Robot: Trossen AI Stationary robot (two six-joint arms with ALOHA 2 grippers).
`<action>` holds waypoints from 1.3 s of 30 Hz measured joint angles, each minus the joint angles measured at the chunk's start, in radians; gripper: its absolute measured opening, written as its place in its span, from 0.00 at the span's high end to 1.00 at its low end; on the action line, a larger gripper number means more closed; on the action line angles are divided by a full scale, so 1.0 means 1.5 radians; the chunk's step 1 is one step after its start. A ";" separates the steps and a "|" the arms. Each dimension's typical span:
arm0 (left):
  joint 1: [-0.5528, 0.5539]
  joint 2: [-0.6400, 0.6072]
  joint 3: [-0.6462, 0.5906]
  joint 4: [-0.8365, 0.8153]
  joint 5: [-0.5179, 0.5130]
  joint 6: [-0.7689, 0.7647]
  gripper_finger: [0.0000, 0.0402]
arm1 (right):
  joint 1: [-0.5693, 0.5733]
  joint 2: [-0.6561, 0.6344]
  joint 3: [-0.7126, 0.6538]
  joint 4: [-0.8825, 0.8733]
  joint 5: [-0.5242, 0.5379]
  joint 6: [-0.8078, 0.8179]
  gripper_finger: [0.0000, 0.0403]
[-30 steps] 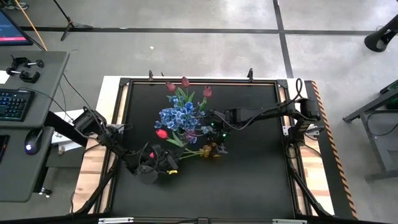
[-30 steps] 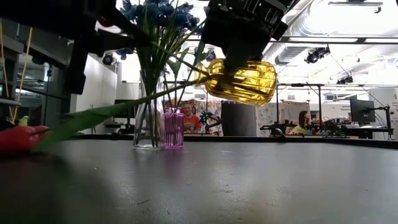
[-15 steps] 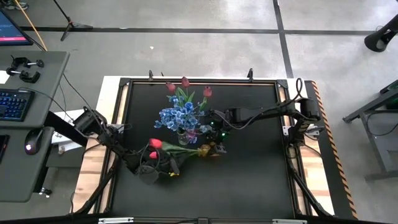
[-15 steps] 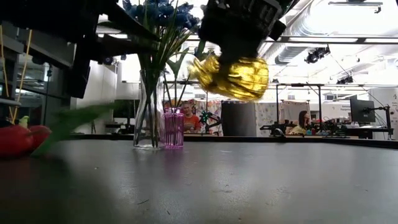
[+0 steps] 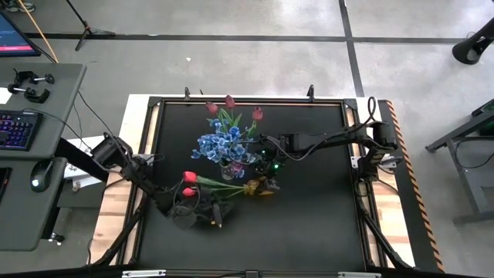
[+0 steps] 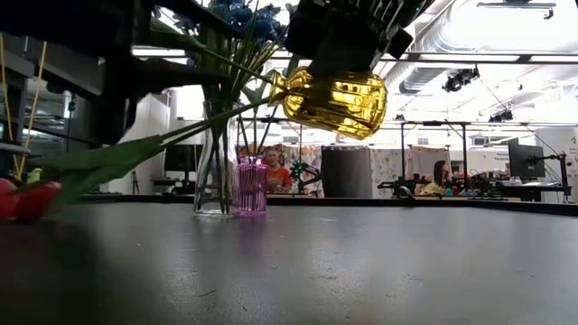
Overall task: Sort flowers into vase by color
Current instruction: Put the red flower into the yellow vase
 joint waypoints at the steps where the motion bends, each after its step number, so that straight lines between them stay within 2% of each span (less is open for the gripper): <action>1: -0.004 0.000 0.000 0.000 0.020 -0.005 0.62 | 0.000 0.000 0.000 0.000 0.000 -0.001 0.40; 8: -0.036 0.000 0.000 -0.001 0.061 -0.033 0.60 | 0.000 0.000 0.000 -0.001 0.002 -0.005 0.40; 13: -0.040 0.000 0.000 0.017 -0.004 -0.029 0.60 | 0.000 0.000 0.000 -0.001 0.006 -0.005 0.40; 15: -0.039 -0.001 0.000 0.046 -0.007 -0.004 0.60 | 0.000 0.000 0.000 -0.001 0.006 -0.003 0.40; 21: -0.050 -0.002 0.000 0.055 0.134 -0.025 0.60 | 0.000 0.000 -0.001 -0.002 0.006 -0.004 0.40; 24: -0.058 -0.002 -0.001 0.063 0.232 -0.047 0.60 | 0.000 0.000 -0.001 -0.002 0.006 -0.005 0.40; 27: -0.062 -0.002 -0.007 0.111 0.355 -0.051 0.60 | 0.000 0.000 -0.001 -0.002 0.006 -0.005 0.40; 30: -0.065 -0.002 -0.021 0.180 0.444 -0.037 0.60 | 0.000 0.000 -0.001 -0.002 0.006 -0.005 0.40; 32: -0.065 -0.002 -0.031 0.252 0.471 -0.013 0.60 | 0.000 0.000 -0.001 -0.002 0.006 -0.005 0.40; 39: -0.040 -0.002 -0.086 0.451 0.470 0.035 0.60 | 0.000 0.000 -0.001 -0.002 0.006 -0.005 0.40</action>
